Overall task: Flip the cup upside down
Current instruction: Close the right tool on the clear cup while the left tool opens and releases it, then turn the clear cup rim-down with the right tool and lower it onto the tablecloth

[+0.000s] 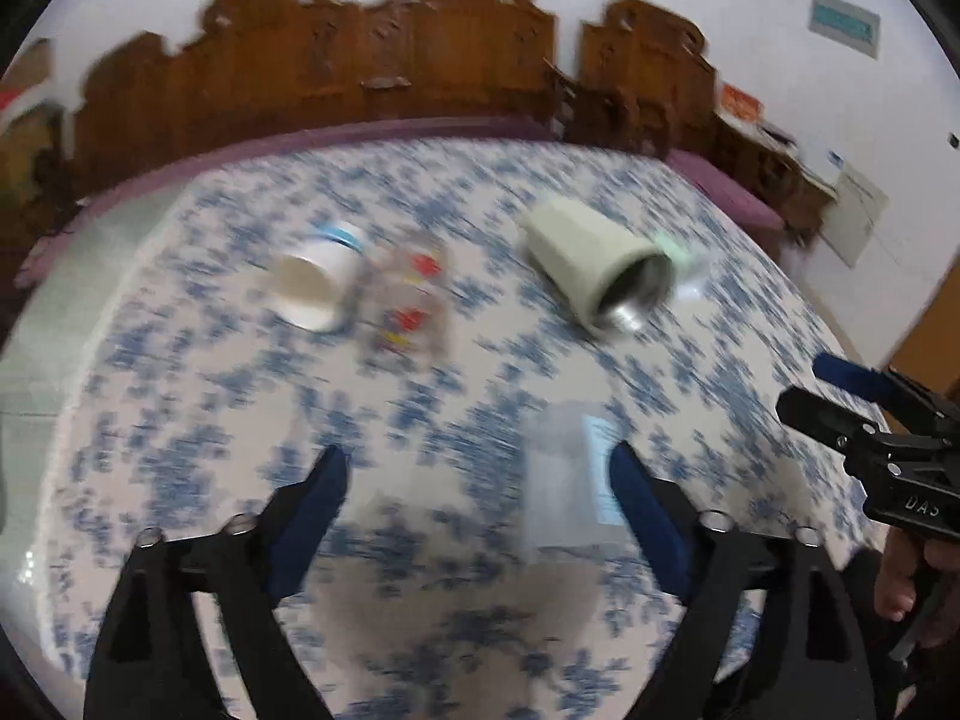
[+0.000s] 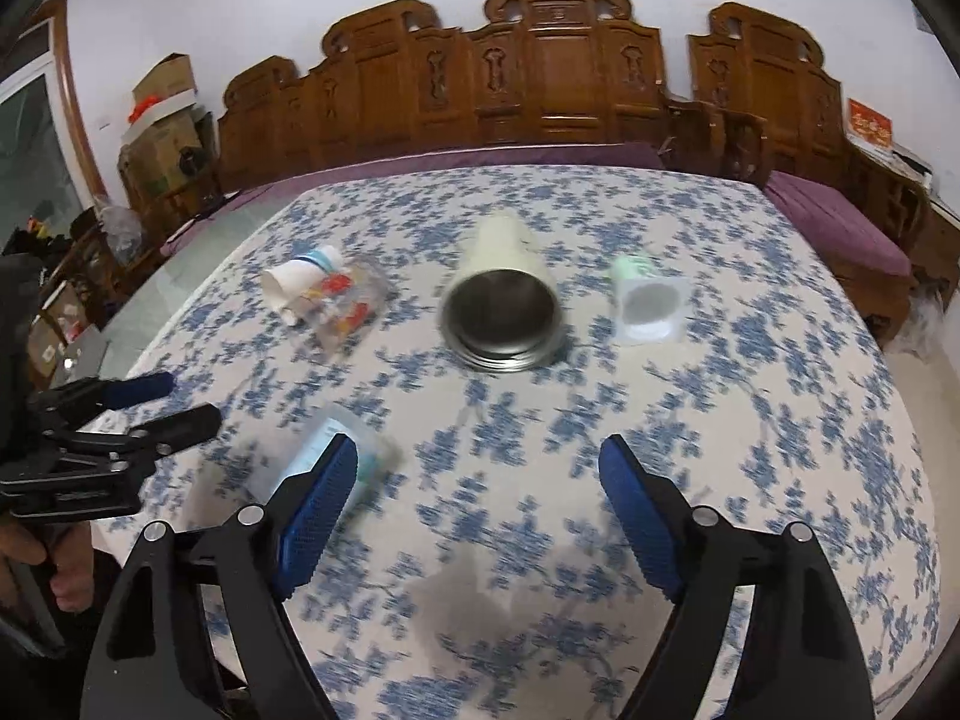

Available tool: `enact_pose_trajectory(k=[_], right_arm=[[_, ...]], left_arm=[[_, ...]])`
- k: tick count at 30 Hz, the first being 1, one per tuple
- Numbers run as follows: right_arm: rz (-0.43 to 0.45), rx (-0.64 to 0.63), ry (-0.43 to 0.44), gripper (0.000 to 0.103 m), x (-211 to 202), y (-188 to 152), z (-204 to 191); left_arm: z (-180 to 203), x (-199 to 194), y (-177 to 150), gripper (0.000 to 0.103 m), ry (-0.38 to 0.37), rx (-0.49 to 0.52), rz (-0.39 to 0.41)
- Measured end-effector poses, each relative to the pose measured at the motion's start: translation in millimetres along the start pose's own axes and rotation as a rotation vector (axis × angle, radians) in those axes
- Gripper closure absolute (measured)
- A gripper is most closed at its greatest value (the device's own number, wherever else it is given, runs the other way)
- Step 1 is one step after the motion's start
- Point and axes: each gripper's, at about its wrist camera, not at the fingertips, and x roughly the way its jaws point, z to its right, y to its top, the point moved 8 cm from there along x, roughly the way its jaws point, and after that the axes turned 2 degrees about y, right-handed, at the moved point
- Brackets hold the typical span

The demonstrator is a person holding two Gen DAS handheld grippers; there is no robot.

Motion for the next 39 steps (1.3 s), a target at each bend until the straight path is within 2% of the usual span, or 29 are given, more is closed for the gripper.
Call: enact_pose_trajectory(k=[4,11,15,20,23,31,35,39], right_arm=[[-0.043,-0.005,0.049,0.018,15.1,9.0,-24.9],[-0.218,-0.037,0.086,0.022,67.8,3.2,-62.5],[-0.324,-0.014,0.092,0.023,93.4,-7.0,-72.7],[-0.457,0.087,0.131,0.027,117.2,-16.7,-80.7],[-0.500,0.141,0.144,0.027,125.0,-17.1,-82.7],[-0.560,0.202,0.137,0.029,141.5,-18.5,-76.8],[-0.570,0.234,0.152,0.038,145.6,-17.9,-72.6],[-0.556,0.233,0.174,0.041,143.6,-14.2,-71.8]], left_arm=[[-36.3,-18.3,3.2,0.008,0.098,-0.021,0.079],[-85.5,-25.5,-0.3,0.008,0.125,-0.092,0.113],[-97.9,-27.8,-1.5,0.008,0.142,-0.110,0.123],[-97.3,-28.0,-1.2,0.008,0.123,-0.117,0.125],[-93.9,-28.1,-1.6,0.008,0.122,-0.104,0.127],[-92.1,-28.7,-2.0,0.008,0.125,-0.098,0.130],[-91.9,-29.0,-2.0,0.008,0.127,-0.097,0.131],[-91.3,-28.4,-2.5,0.008,0.129,-0.094,0.129]])
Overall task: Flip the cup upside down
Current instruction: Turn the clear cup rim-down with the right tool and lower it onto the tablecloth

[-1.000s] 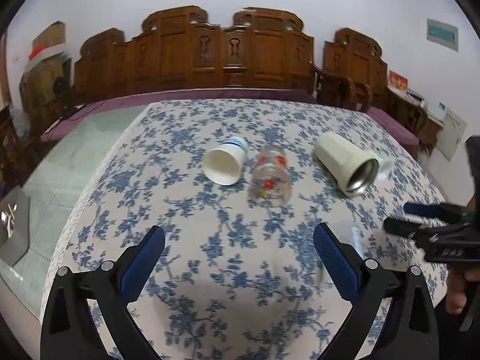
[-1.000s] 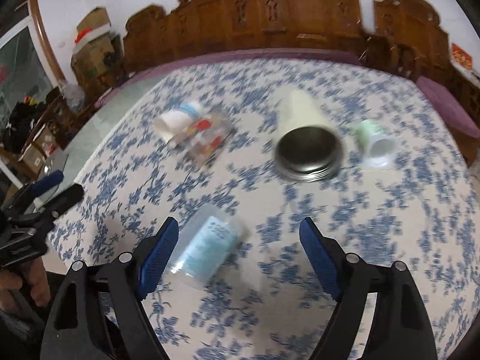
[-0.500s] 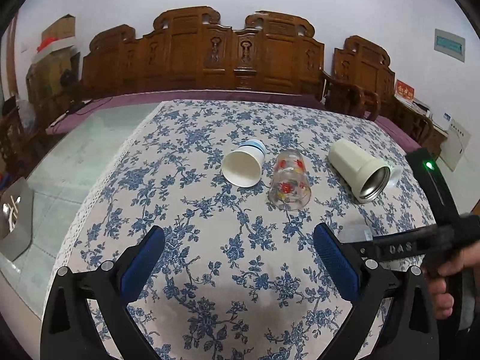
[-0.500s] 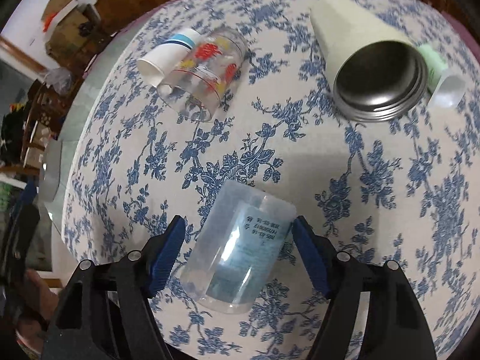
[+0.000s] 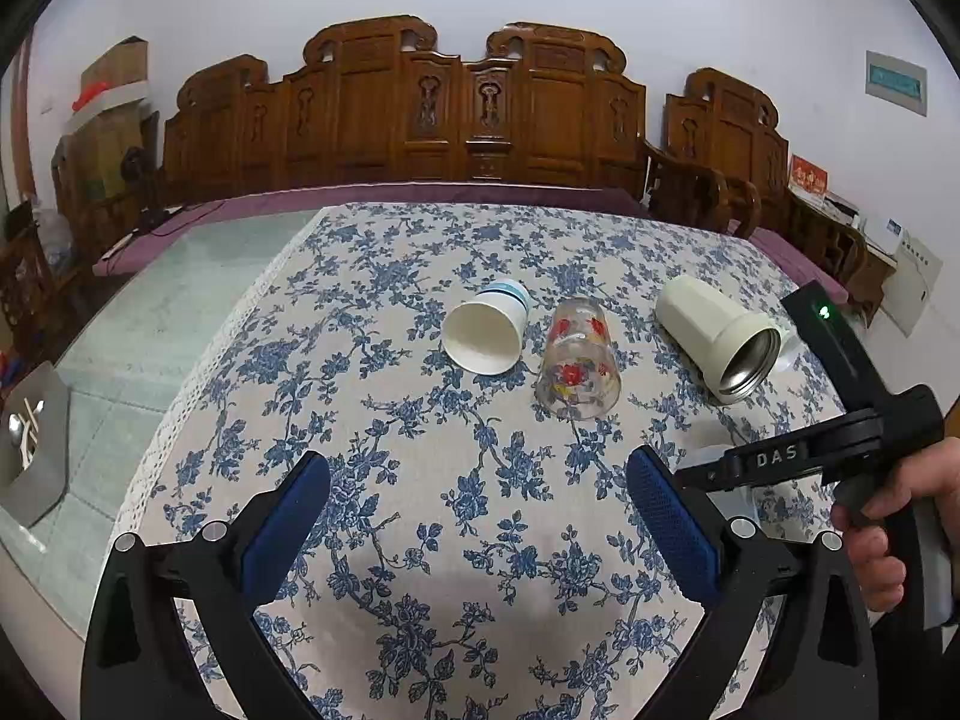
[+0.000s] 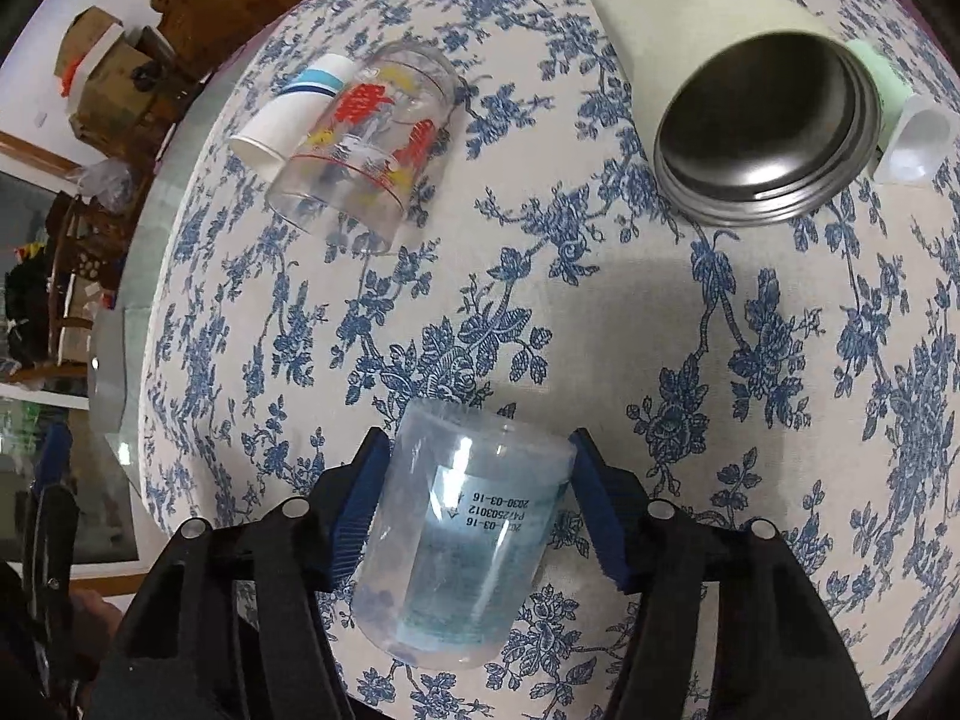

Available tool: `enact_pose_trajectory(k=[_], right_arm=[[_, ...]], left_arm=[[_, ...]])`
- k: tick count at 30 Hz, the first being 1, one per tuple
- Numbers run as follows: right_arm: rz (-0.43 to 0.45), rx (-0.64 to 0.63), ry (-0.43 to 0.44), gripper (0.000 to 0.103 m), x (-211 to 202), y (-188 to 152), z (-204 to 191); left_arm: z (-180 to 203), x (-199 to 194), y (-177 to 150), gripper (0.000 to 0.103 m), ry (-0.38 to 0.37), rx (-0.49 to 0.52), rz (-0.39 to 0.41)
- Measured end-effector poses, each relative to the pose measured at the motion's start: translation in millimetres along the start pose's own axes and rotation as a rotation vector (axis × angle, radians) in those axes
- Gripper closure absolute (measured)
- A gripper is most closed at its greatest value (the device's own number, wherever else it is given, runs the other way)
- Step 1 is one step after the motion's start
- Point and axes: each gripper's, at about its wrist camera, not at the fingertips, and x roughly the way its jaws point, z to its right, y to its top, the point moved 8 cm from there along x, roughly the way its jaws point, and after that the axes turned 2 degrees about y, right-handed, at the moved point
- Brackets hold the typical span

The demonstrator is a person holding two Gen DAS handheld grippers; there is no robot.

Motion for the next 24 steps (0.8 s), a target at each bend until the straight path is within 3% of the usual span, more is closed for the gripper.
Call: enact_pose_trajectory(k=[3,6,17,24], right_arm=[[0.057,-0.029,0.031,0.043,-10.6,4.4,-3.0],[0.147,-0.101,-0.002,0.043,-24.2,9.1,-7.7],[0.457,-0.367,-0.223,0.045,-55.9,19.4,-17.4],[0.513,-0.467,-0.284,0.045,-55.3,4.4,-23.8]], left_arm=[[0.5,0.3,-0.1,0.008,0.000,0.000,0.000],[0.8,0.6,-0.3,0.008,0.001,0.001,-0.001],[3.0,4.3,-3.5,0.008,0.001,0.016,-0.012],[4.3,4.2,-3.8,0.008,0.000,0.020,-0.011]])
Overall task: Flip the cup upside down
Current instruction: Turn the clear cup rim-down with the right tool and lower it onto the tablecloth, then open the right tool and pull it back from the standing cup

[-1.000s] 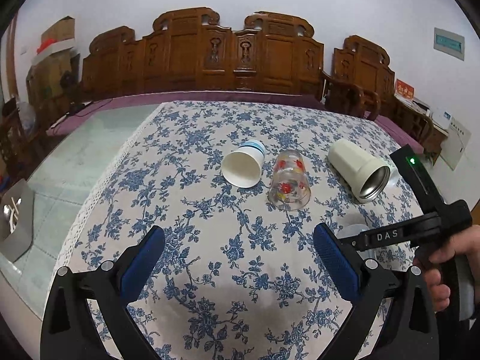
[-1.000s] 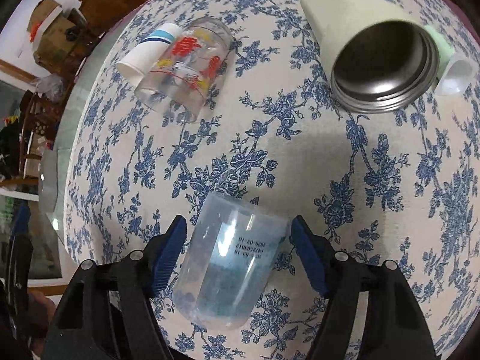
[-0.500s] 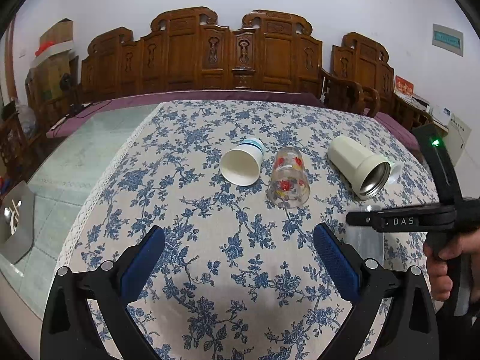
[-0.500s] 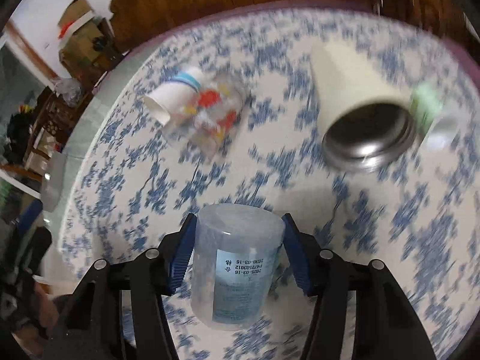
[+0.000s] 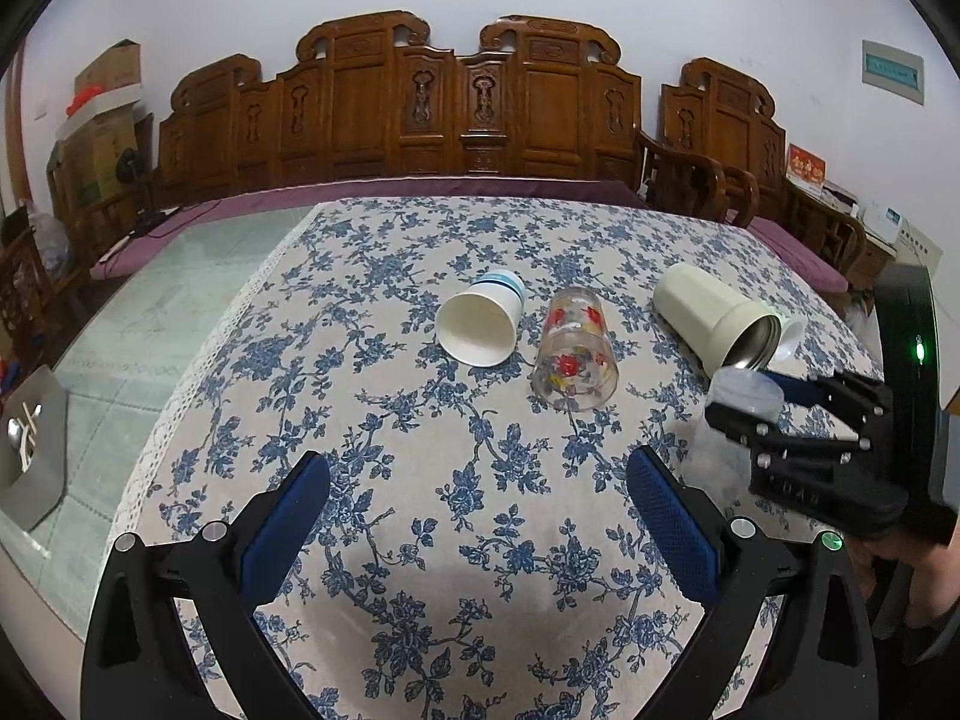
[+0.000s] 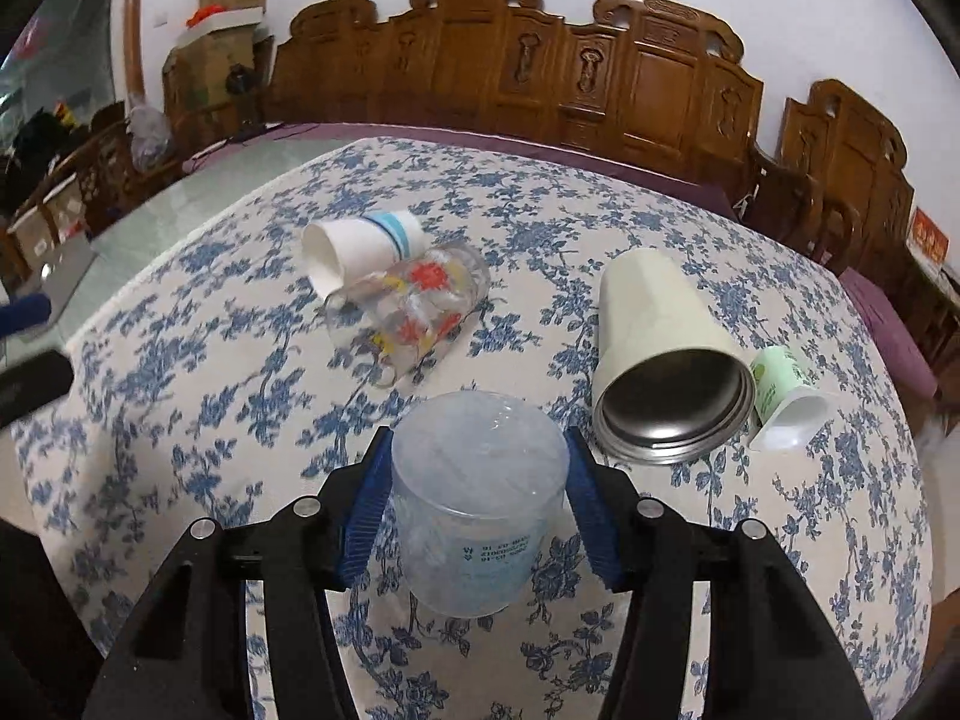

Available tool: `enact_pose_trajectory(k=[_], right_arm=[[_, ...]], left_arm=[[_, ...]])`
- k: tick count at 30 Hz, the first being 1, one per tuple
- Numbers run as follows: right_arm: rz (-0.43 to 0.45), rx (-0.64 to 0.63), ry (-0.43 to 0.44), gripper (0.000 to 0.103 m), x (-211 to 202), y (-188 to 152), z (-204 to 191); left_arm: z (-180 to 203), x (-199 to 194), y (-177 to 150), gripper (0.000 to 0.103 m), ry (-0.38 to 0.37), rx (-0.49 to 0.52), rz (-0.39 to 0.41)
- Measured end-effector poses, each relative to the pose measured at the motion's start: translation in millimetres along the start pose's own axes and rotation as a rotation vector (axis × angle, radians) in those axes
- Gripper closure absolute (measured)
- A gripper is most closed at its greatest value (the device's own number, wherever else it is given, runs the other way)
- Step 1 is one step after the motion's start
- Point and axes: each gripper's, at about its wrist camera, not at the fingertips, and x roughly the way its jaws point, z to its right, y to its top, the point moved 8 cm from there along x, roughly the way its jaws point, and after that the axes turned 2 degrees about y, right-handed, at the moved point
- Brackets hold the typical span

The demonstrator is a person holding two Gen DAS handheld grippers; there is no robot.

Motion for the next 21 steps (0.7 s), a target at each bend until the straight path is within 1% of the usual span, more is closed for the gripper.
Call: enact_pose_trajectory(k=[7,11,12,13,17,20,21], right_arm=[[0.016,0.001,0.019,0.045,-10.0,-17.4,-5.6],[0.018,0.040,0.046,0.045,-14.0,-24.6,-6.6],[0.017,0.054,0.056,0.043,-15.3,-25.9,-6.0],[0.021,0.068,0.066,0.036,-17.7,-26.9,-5.5],[0.051,0.125,0.097,0.033,-35.6,-30.6,0.3],[0.066,0.179,0.101,0.027,-53.6,-38.7,10.0],[0.071,0.192,0.099,0.024,-59.4,-41.2,13.6]], left_arm=[[1.7,-0.7,0.6,0.008,-0.001,0.006,0.002],[4.6,-2.3,0.6,0.008,0.001,0.016,0.004],[5.7,-3.4,0.7,0.008,0.001,0.019,0.006],[6.7,-4.7,0.6,0.008,0.004,0.022,0.009],[12.8,-10.4,-0.8,0.008,0.017,0.037,0.013],[18.9,-16.2,-2.8,0.008,0.031,0.050,0.010],[21.9,-20.2,-4.7,0.008,0.031,0.049,0.009]])
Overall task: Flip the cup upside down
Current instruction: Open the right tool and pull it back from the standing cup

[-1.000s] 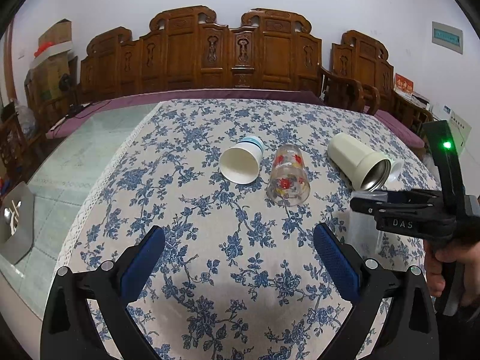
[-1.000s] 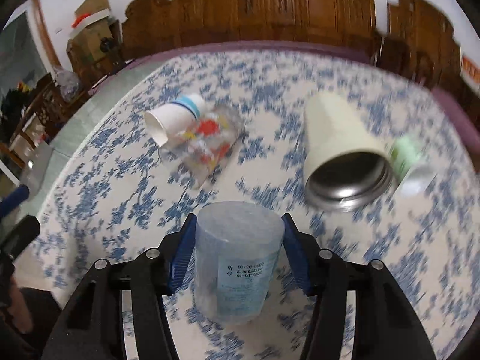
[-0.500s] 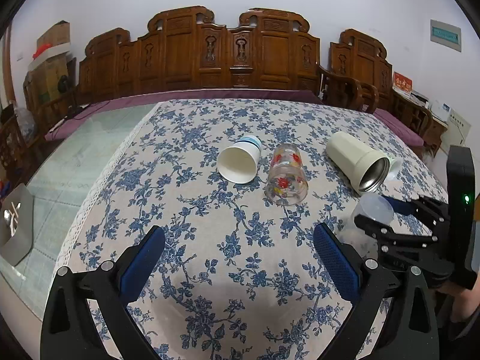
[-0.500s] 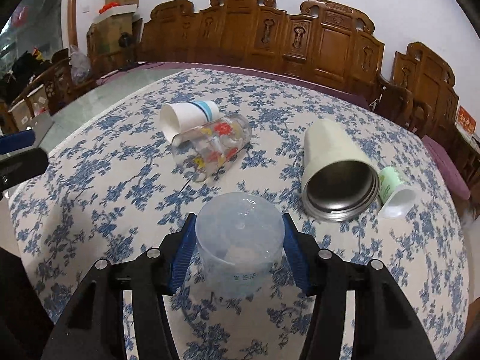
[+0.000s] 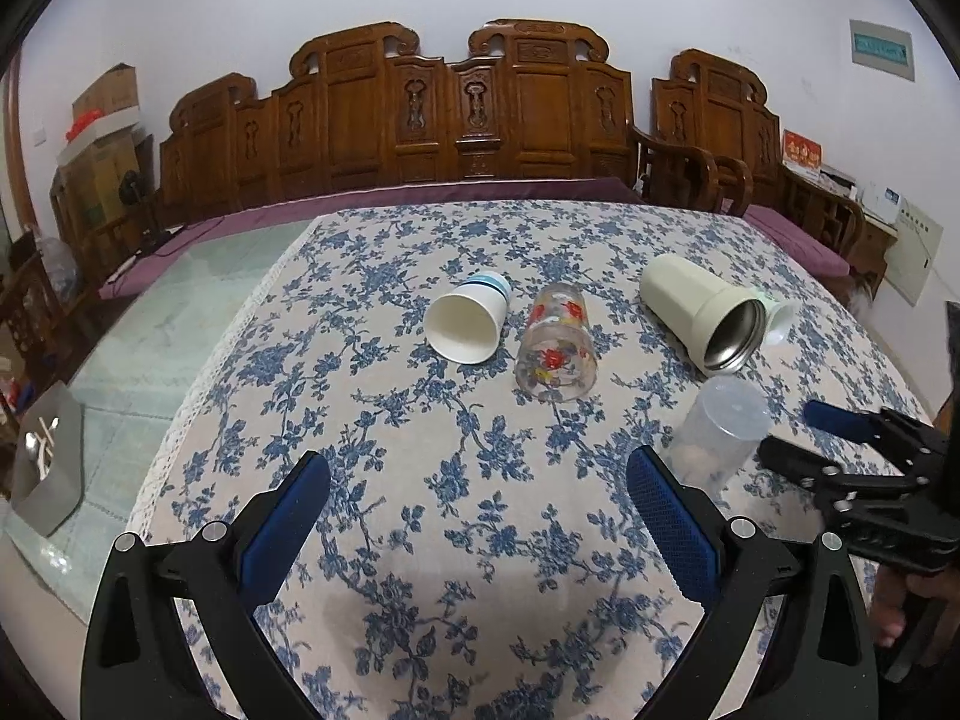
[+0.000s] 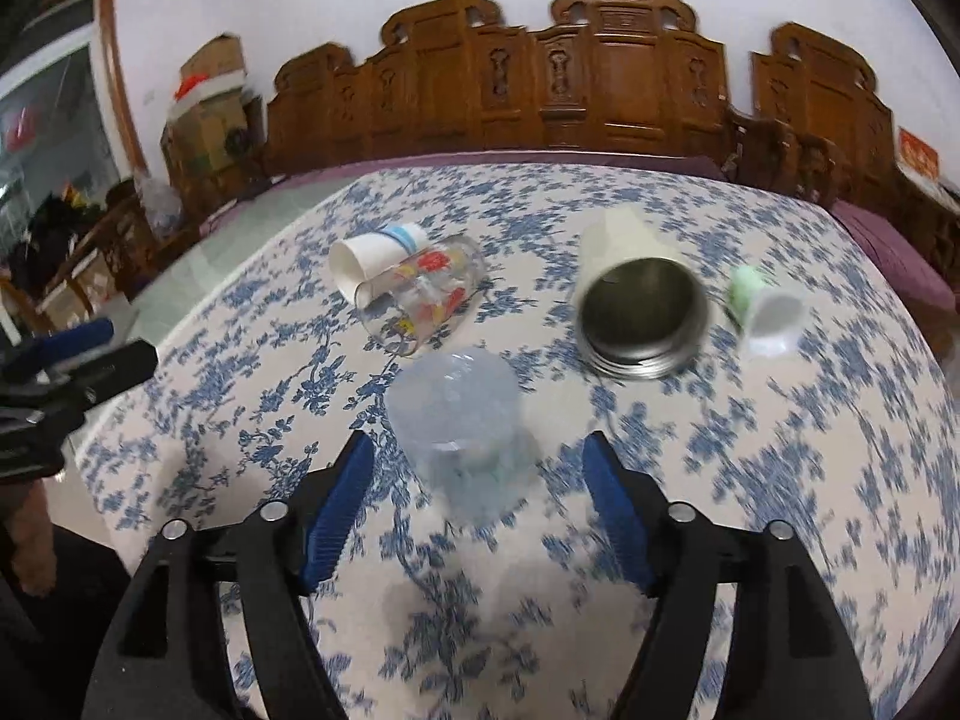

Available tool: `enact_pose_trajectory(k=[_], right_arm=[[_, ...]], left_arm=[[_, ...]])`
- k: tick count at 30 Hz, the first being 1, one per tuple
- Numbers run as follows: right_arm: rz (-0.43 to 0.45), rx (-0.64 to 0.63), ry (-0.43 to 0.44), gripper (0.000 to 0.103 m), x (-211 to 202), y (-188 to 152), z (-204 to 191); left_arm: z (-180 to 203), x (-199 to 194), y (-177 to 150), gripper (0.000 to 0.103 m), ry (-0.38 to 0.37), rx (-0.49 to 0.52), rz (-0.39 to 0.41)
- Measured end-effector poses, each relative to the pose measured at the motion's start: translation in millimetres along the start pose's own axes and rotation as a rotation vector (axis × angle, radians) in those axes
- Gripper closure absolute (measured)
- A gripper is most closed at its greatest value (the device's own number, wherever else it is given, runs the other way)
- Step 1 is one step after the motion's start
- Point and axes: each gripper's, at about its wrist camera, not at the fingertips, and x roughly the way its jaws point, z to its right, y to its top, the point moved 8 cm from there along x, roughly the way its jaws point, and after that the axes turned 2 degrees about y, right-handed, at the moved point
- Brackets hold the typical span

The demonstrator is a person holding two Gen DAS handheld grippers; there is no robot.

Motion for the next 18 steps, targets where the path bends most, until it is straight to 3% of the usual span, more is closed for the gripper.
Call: enact_pose_trajectory(k=[4,6,18], right_arm=[[0.021,0.048,-0.029,0.006,-28.5,-5.9,16.7],[0.027,0.063,-0.038,0.003,-39.5,-9.4,23.9],[0.094,0.092,-0.097,0.003,-115.6,-25.9,42.5]], left_arm=[[13.1,-12.0,-11.8,0.008,-0.001,0.005,-0.025],[19.1,-17.8,-18.0,0.008,-0.001,0.011,-0.035],[50.0,-60.4,-34.8,0.008,0.010,0.042,-0.033]])
